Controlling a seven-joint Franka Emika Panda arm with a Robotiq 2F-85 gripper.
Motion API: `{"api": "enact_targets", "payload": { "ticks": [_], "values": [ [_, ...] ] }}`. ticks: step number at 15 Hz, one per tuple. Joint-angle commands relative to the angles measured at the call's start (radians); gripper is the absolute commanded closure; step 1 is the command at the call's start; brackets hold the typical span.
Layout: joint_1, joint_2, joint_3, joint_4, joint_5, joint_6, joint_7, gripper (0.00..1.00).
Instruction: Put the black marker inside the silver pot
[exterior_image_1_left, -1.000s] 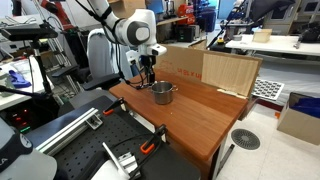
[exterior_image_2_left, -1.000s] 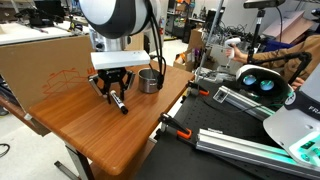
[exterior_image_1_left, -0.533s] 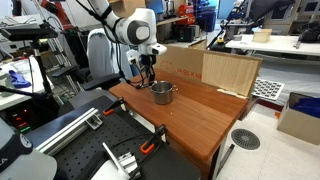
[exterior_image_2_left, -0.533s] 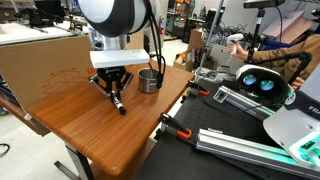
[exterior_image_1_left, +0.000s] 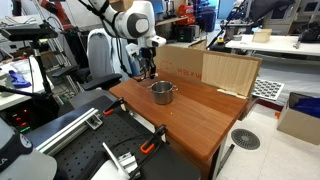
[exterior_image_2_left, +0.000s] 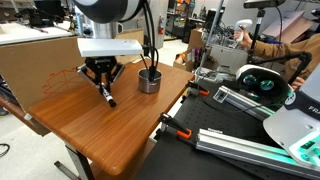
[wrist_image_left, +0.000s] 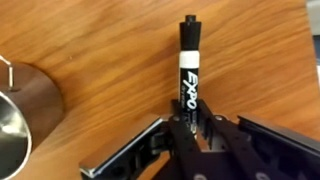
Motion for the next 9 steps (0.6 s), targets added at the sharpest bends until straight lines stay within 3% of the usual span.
{"api": "enact_targets", "payload": {
  "ticks": [1,6,9],
  "values": [
    [0.028,-0.084,-0.024,-0.031,-0.067,-0.002,0.019,0.95],
    [0.042,-0.217,-0.032,-0.089,-0.206,0.007,0.05,0.95],
    [0.042,-0.301,-0.051,-0.153,-0.347,0.016,0.128,0.95]
  ]
}}
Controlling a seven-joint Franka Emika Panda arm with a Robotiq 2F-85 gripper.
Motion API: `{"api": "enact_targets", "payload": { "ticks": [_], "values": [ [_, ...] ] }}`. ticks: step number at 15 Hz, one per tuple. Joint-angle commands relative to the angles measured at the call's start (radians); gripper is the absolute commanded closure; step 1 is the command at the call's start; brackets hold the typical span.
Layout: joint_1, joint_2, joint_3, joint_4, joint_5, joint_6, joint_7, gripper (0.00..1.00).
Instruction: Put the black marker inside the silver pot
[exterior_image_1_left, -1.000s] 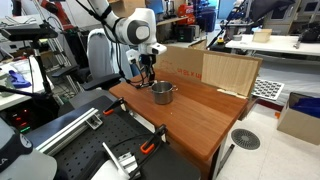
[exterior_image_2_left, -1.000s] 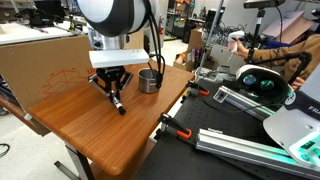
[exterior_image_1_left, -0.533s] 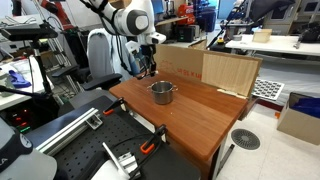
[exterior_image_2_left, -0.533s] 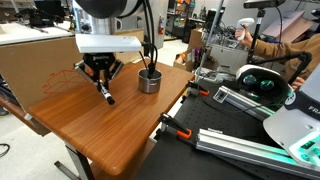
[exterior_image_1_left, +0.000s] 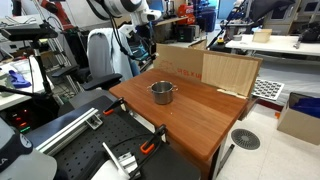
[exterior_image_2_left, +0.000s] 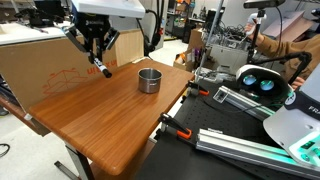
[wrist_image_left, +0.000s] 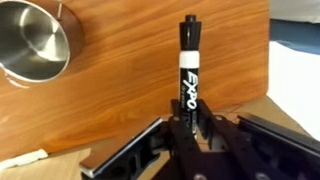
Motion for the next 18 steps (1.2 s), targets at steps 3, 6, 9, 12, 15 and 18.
{"api": "enact_targets", "payload": {
  "ticks": [3,6,9,12,15,18],
  "values": [
    [-0.001,-0.156,-0.039,-0.136,-0.293,0.026,0.192,0.95],
    [-0.039,-0.213,-0.022,-0.184,-0.481,0.031,0.329,0.95],
    [-0.088,-0.257,0.005,-0.246,-0.605,0.03,0.434,0.95],
    [-0.07,-0.282,-0.028,-0.296,-0.671,0.039,0.499,0.95],
    [-0.074,-0.298,-0.036,-0.332,-0.747,0.035,0.566,0.95],
    [-0.081,-0.301,-0.051,-0.354,-0.775,0.037,0.601,0.95]
  ]
}}
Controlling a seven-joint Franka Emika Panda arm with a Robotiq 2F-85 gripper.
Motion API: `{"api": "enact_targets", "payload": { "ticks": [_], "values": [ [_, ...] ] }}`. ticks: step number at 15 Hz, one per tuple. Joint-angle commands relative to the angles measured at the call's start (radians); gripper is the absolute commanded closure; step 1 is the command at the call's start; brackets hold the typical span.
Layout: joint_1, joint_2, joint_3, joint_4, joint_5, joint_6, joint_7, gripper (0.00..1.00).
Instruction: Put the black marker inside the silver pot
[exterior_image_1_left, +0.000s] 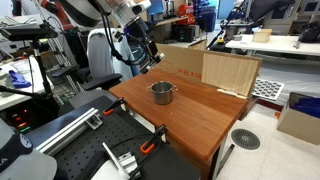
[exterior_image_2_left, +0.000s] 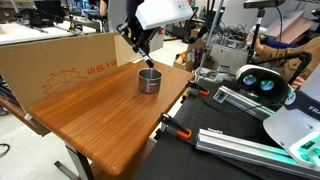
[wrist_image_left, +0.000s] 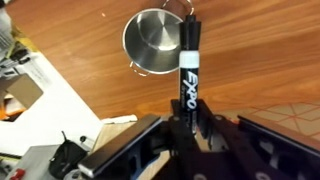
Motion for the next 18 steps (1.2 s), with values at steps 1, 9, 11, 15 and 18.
{"api": "enact_targets", "payload": {
  "ticks": [1,9,11,15,18],
  "values": [
    [-0.015,-0.029,-0.02,-0.035,-0.075,0.022,0.069,0.95],
    [-0.058,-0.003,-0.077,-0.051,-0.144,0.035,0.118,0.95],
    [-0.064,0.004,-0.083,-0.045,-0.153,0.04,0.128,0.95],
    [-0.06,0.026,-0.087,-0.023,-0.203,0.034,0.186,0.95],
    [-0.054,0.056,-0.084,-0.004,-0.259,0.026,0.252,0.95]
  ]
}}
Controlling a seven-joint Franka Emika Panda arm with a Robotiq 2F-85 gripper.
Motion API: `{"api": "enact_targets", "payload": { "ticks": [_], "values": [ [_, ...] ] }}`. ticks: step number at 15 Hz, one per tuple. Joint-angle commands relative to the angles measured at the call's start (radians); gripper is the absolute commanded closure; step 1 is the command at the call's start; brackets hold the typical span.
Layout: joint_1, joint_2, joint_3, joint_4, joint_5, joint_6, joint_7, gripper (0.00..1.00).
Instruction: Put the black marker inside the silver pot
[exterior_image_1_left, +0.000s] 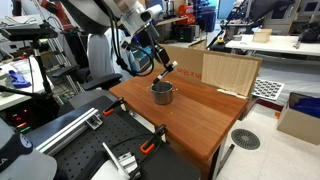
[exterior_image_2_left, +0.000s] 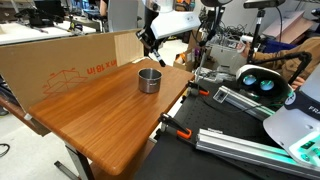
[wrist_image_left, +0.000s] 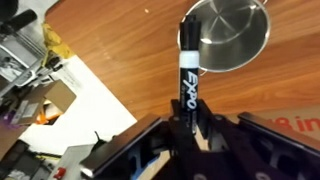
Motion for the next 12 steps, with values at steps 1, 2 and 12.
{"api": "enact_targets", "payload": {
  "ticks": [1,2,12],
  "values": [
    [0.005,0.052,-0.002,0.033,-0.09,0.02,0.1,0.95],
    [0.006,0.066,-0.001,0.037,-0.105,0.023,0.119,0.95],
    [0.023,0.214,0.01,0.121,-0.116,0.054,0.182,0.95]
  ]
}}
